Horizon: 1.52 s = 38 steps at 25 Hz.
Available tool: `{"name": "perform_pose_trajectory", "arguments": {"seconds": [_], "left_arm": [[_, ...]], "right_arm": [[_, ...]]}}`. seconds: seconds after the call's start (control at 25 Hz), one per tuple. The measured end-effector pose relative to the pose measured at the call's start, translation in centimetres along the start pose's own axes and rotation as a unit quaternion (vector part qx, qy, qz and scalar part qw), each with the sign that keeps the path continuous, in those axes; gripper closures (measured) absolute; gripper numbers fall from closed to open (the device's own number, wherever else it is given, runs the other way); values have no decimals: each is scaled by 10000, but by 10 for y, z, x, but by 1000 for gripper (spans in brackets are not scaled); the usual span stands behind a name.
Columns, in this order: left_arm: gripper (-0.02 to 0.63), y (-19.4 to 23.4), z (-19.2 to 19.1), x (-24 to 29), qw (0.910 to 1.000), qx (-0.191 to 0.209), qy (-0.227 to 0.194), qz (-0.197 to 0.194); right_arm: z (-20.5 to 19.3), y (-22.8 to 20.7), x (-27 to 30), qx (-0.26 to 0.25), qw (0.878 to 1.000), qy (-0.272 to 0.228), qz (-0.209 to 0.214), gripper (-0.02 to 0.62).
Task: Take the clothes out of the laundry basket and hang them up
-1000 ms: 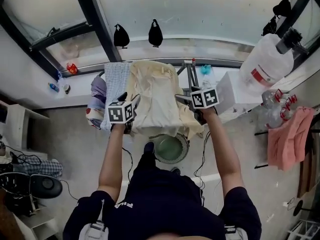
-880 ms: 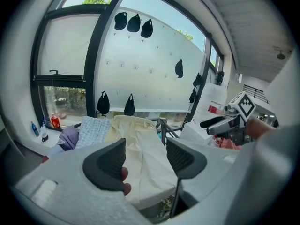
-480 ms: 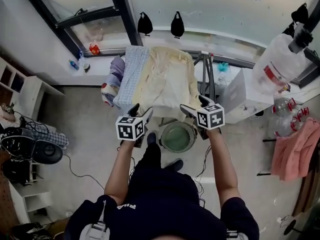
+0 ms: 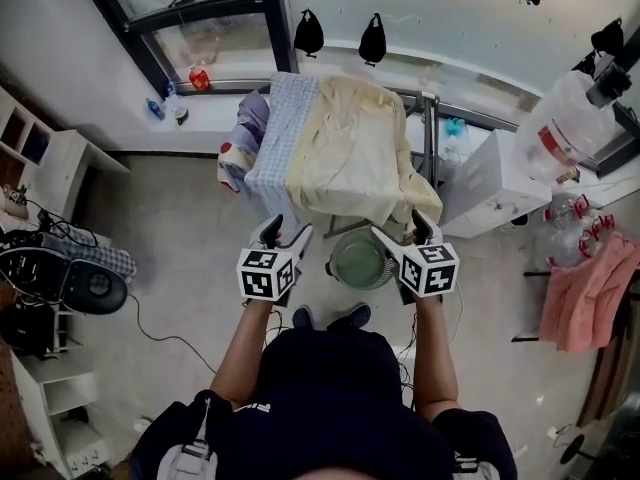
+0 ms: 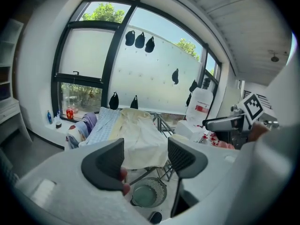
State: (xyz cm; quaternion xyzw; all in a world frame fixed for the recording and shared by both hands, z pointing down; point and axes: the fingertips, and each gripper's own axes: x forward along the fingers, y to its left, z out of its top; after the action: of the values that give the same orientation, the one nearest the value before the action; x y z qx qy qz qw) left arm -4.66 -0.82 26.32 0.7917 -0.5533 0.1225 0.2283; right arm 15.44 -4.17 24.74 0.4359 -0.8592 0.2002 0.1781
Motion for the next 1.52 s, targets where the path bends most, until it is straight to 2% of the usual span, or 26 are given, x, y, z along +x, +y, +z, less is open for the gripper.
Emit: {"name": "perform_pose_trajectory", "arguments": {"seconds": [0.28, 0.56, 1.0, 1.04, 1.08, 1.12, 1.16, 1.24, 1.52], "left_arm": [[324, 31, -18, -69, 9999, 20, -152, 49], [324, 57, -28, -88, 9997, 0, -135, 182], [325, 52, -14, -95, 9988, 14, -390, 306], [349, 53, -13, -97, 9982, 29, -462, 379], [457, 56, -11, -100, 9972, 31, -555, 494], [560, 59, -9, -102, 9963, 6, -617, 591], [582, 60, -9, -102, 9962, -46, -618, 616], [583, 59, -10, -100, 9971, -117, -535, 528], [583, 61, -5, -99, 9969, -7, -554, 555]], "right_arm": [[-22, 43, -24, 203, 9987, -100, -450, 158], [-34, 56, -36, 228, 9968, -190, -745, 158], [-30, 55, -38, 76, 9971, -331, -674, 160], [-30, 56, -38, 85, 9972, -326, -667, 163], [-31, 54, -38, 111, 9967, -328, -735, 201], [-31, 49, -40, 152, 9953, -361, -885, 309], [-30, 42, -43, 204, 9931, -435, -1066, 398], [-26, 31, -49, 330, 9890, -608, -1310, 595], [-18, 30, -50, 221, 9896, -628, -1278, 597]]}}
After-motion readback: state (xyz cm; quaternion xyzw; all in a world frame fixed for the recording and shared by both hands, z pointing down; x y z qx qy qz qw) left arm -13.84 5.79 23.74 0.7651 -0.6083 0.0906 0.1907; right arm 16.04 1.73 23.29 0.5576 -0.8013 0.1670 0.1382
